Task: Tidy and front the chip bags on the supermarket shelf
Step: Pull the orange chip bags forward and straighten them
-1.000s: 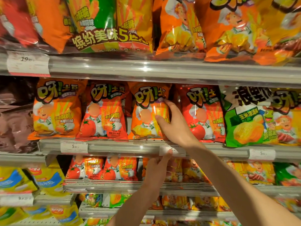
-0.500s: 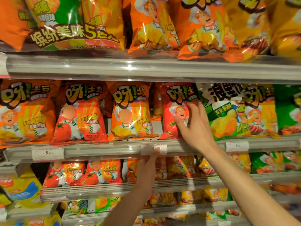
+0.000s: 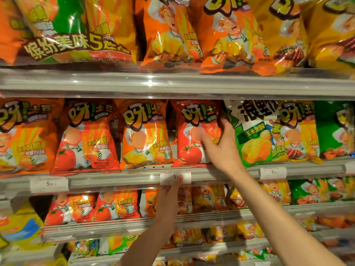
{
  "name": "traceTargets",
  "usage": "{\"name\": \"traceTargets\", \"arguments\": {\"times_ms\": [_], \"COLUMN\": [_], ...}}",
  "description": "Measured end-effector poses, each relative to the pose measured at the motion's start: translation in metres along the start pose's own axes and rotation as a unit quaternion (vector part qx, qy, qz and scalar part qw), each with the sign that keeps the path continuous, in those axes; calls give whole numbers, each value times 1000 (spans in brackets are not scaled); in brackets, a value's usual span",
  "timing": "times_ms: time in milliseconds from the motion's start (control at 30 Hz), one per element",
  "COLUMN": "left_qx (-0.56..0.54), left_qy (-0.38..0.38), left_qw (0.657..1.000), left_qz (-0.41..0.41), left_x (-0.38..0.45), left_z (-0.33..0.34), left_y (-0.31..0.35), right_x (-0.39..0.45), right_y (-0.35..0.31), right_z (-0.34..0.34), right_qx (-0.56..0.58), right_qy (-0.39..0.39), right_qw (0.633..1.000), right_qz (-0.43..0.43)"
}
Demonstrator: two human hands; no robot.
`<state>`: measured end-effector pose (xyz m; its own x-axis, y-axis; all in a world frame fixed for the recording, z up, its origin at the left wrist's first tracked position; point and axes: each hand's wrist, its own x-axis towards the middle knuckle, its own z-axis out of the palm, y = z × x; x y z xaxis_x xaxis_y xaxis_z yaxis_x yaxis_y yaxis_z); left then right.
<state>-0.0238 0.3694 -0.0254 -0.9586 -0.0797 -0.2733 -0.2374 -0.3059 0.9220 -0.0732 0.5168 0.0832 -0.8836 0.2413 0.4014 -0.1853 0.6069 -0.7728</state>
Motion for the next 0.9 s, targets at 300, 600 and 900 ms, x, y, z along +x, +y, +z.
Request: {"name": "traceTargets", "arguments": {"times_ms": [300,600,900], "left_qx": [-1,5,3], "left_qy": [-7,0,-1], "left_qw": [1000,1000,1000], "left_qz": [-7,-7,-7], "left_x": [-1,1,-3], "left_z": [-1,-1,-1], "left_y": [1,2,3], "right_x": [30,15,26], "right_y": [9,0,6], "right_z": [-10,-7,-2], "right_qx": [154,135,197], "right_qy": [-86,26,12], "right_qw": [975,990,976], "right_qz": [136,24,91]}}
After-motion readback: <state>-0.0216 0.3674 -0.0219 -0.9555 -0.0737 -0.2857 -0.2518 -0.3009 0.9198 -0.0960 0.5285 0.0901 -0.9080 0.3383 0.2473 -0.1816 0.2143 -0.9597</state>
